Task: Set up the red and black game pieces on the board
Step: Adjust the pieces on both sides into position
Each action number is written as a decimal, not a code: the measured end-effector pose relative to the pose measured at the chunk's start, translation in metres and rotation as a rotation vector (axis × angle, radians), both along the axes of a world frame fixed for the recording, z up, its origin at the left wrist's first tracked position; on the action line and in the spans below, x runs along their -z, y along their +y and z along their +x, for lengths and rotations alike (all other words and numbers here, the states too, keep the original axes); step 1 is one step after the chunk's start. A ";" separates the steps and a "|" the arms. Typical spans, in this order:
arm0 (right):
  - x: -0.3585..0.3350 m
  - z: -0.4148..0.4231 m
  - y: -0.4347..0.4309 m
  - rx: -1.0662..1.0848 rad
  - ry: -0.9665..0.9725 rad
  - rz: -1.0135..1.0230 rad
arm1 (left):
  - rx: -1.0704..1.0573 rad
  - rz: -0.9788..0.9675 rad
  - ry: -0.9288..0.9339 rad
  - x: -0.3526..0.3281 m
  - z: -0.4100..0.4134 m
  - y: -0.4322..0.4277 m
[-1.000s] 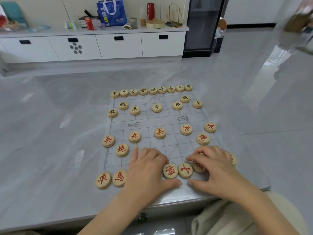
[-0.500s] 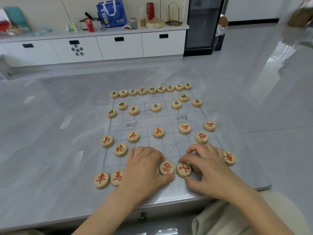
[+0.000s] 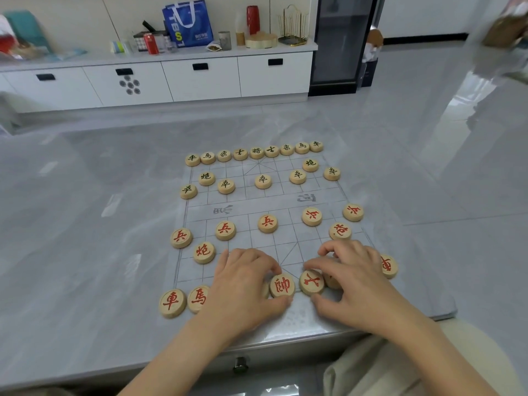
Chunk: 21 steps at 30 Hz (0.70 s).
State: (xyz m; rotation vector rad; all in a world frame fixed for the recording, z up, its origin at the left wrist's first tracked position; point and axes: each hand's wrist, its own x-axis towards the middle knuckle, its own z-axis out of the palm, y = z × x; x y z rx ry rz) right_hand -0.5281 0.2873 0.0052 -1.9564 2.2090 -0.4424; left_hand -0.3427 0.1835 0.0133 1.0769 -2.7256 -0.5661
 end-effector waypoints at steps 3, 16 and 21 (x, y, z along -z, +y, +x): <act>-0.002 0.001 -0.001 0.023 0.017 0.013 | 0.006 0.005 0.003 0.001 0.001 0.000; -0.003 0.000 -0.003 0.038 0.044 0.055 | -0.014 0.025 -0.027 0.001 0.002 0.001; 0.000 -0.003 0.000 0.003 -0.022 0.027 | -0.016 0.024 -0.024 0.000 0.001 0.002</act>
